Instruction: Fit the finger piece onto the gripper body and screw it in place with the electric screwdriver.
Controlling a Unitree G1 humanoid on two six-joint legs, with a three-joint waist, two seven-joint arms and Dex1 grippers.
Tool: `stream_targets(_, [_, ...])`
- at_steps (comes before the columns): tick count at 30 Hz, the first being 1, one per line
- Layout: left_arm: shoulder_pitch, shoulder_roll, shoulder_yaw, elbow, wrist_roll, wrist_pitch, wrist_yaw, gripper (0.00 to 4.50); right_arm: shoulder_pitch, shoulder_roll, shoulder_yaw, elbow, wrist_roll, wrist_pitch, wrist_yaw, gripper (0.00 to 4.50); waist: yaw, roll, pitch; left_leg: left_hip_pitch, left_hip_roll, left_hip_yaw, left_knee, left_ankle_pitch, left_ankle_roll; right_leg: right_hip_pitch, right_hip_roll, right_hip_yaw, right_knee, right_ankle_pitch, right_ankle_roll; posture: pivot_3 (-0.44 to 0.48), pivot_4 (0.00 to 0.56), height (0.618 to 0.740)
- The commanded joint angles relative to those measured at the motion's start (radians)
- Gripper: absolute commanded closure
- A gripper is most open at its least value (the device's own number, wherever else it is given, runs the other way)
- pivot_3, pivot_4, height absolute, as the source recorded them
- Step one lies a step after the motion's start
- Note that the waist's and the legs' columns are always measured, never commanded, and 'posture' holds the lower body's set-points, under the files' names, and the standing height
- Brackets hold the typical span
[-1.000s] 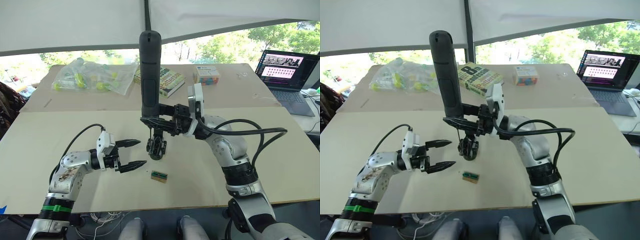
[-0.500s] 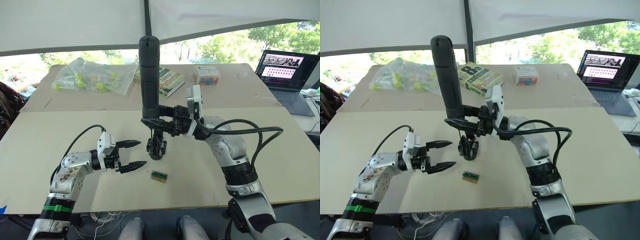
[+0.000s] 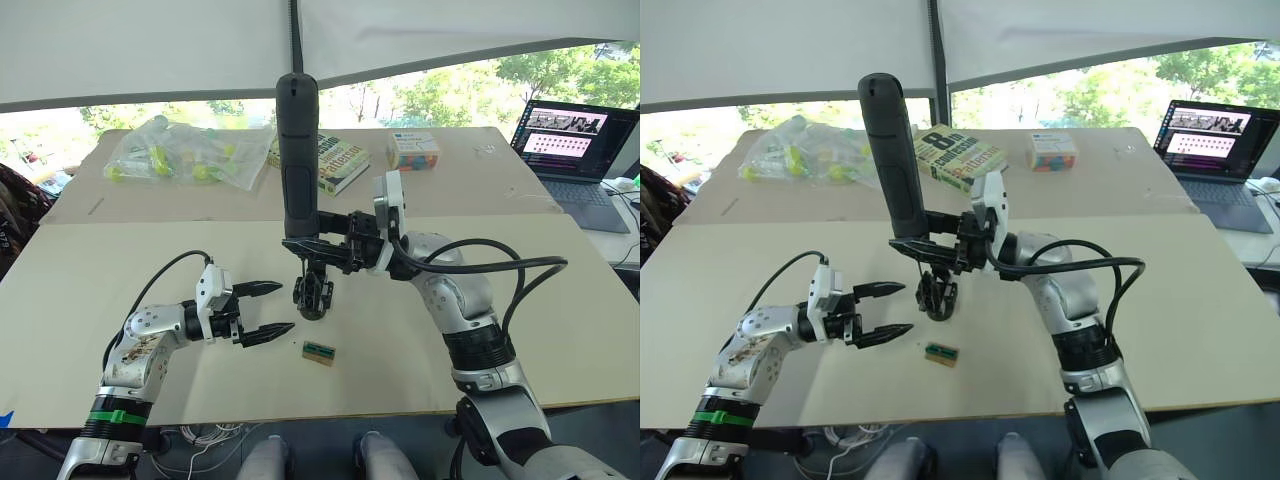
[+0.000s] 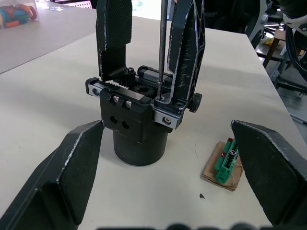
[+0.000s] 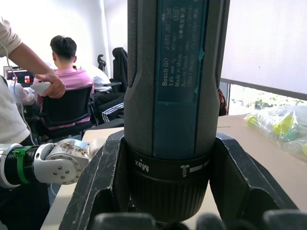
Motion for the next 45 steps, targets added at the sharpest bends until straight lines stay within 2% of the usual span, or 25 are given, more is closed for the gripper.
stream_targets(1, [-0.015, -0.003, 0.003, -0.009, 0.003, -0.022, 0.002, 0.0, -0.005, -0.002, -0.021, -0.028, 0.016, -0.023, 0.009, 2.59, 0.0, 0.0, 0.0, 0.0, 0.0, 0.0, 0.0, 0.0, 0.0, 0.0, 0.0, 0.0, 0.0, 0.0, 0.0, 0.0, 0.15, 0.74])
stream_targets(45, [0.005, -0.018, -0.008, -0.027, 0.008, -0.013, 0.018, 0.0, -0.002, -0.027, -0.018, -0.04, 0.04, 0.017, 0.022, 2.59, 0.001, 0.0, 0.0, 0.0, 0.0, 0.0, 0.0, 0.0, 0.0, 0.0, 0.0, 0.0, 0.0, 0.0, 0.0, 0.0, 0.15, 0.74])
